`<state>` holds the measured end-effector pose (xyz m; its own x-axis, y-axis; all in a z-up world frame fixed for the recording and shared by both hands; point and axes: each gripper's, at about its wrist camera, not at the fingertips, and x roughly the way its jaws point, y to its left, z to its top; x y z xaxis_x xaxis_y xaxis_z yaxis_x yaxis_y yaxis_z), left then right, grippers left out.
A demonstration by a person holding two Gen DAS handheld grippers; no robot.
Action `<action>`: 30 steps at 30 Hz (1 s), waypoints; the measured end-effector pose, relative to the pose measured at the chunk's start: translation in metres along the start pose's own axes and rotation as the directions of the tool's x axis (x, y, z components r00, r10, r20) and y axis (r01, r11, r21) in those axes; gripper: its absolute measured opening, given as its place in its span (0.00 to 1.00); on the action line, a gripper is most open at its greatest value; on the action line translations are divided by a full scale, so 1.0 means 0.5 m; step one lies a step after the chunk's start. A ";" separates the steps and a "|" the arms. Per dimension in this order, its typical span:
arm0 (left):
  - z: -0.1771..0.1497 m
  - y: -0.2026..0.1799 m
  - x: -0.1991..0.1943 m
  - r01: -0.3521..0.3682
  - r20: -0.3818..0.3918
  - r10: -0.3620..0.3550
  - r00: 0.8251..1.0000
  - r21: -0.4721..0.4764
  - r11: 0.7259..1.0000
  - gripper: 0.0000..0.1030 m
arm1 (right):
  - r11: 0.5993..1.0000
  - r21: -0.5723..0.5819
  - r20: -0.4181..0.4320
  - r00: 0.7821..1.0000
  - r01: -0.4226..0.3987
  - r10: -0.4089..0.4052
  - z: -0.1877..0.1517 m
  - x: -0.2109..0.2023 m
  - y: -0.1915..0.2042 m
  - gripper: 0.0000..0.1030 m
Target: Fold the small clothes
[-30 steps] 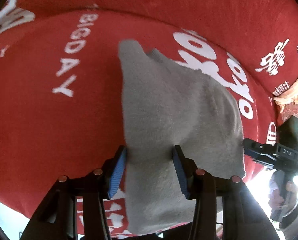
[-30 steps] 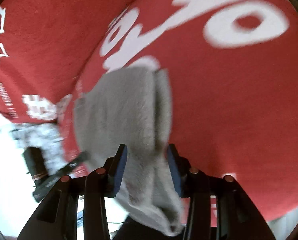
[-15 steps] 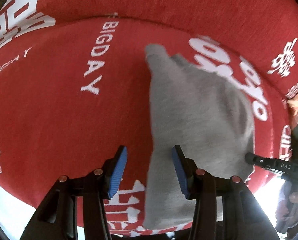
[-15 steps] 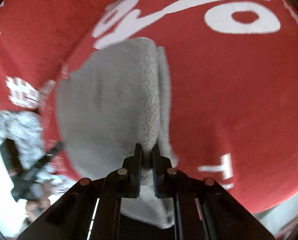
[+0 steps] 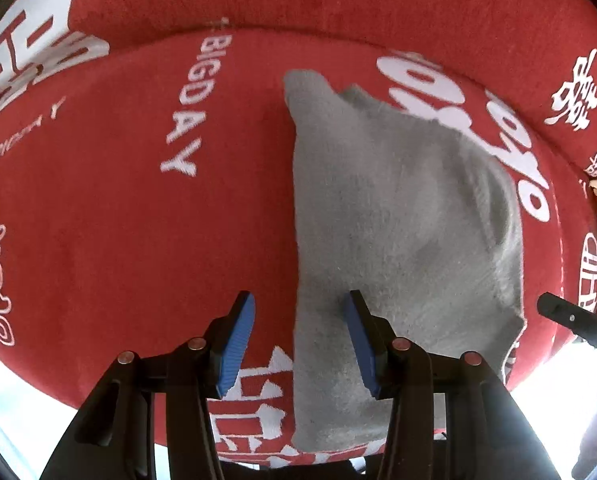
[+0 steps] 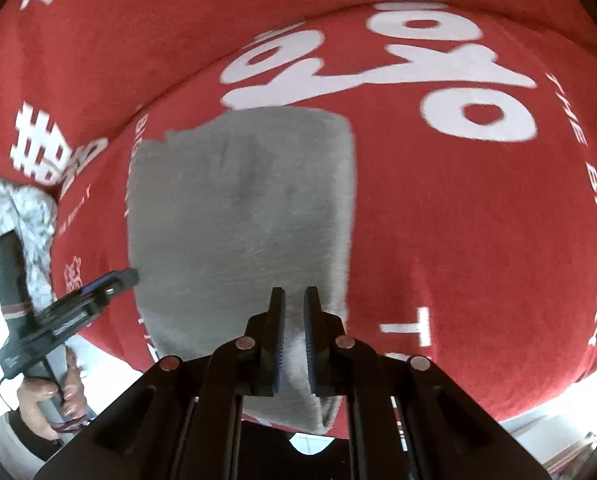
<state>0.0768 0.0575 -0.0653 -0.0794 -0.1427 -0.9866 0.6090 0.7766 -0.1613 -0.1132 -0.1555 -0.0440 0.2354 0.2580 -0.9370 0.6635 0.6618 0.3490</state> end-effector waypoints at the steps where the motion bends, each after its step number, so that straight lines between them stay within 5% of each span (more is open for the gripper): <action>1: -0.002 0.000 0.005 -0.003 -0.001 0.003 1.000 0.001 1.000 0.47 | 1.000 -0.020 -0.014 1.000 0.018 -0.018 -0.002 0.014 0.009 0.10; 4: -0.006 -0.002 0.011 -0.015 0.006 0.015 1.000 0.009 1.000 0.47 | 0.993 -0.060 -0.056 0.993 0.103 -0.107 -0.008 0.073 0.015 0.10; 11: -0.004 -0.003 0.011 -0.027 0.003 0.027 1.000 0.020 0.999 0.47 | 0.990 -0.076 -0.058 0.991 0.118 -0.122 -0.005 0.098 0.012 0.06; 30: -0.008 -0.017 -0.001 -0.040 -0.041 0.040 0.998 0.018 0.999 0.47 | 0.998 0.023 -0.076 0.995 0.059 -0.058 -0.017 0.053 0.010 0.07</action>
<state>0.0686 0.0533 -0.0633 -0.0873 -0.0858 -0.9925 0.6259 0.7704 -0.1217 -0.1096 -0.1395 -0.0671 0.1425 0.2720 -0.9517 0.6926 0.6595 0.2922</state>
